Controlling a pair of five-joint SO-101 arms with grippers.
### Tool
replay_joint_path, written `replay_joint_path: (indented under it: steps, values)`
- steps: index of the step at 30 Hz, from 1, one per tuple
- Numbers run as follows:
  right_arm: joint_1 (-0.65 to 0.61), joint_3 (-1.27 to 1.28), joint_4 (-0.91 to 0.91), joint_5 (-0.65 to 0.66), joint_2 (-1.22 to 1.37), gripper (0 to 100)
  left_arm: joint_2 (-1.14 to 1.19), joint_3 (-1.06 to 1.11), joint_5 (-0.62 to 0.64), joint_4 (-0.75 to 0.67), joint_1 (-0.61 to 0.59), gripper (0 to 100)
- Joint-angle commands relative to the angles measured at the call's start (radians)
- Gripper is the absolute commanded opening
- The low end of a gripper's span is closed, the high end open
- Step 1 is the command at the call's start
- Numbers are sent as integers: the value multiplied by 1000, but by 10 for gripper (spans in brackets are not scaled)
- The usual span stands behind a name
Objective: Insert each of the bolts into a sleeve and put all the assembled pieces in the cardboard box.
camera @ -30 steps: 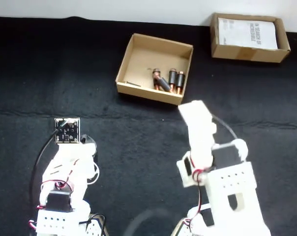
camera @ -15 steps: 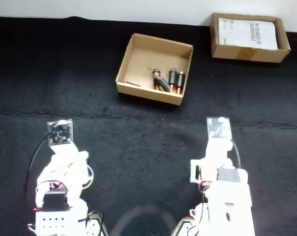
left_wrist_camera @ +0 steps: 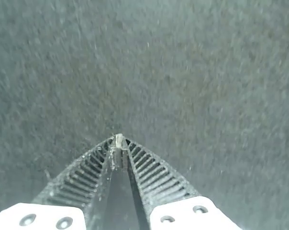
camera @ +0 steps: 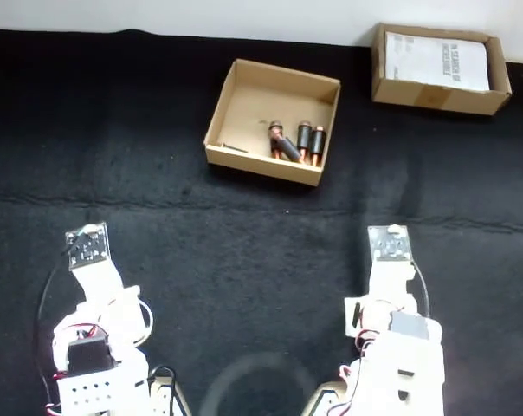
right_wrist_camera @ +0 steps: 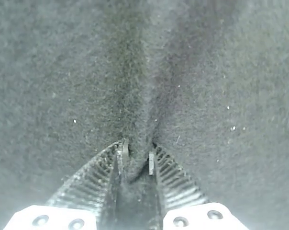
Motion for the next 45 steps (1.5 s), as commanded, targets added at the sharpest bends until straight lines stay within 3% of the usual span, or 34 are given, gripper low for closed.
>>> replay_joint_path:
  steps: [1,6,13,17,20,30,45]
  values:
    - [68,68,33,143,5,8,-10,18,0,15,-12,10]
    - [142,73,93,233,5,8,-10,18,0,15,5,10]
    - [200,74,110,193,5,8,-10,18,0,15,254,10]
    - [251,70,87,170,5,8,-10,18,0,15,338,10]
    - [174,68,50,164,5,8,-10,18,0,15,346,10]
    - [-272,71,91,170,5,8,-10,18,0,15,346,10]
    - [-309,71,91,170,5,8,-10,18,0,15,346,10]
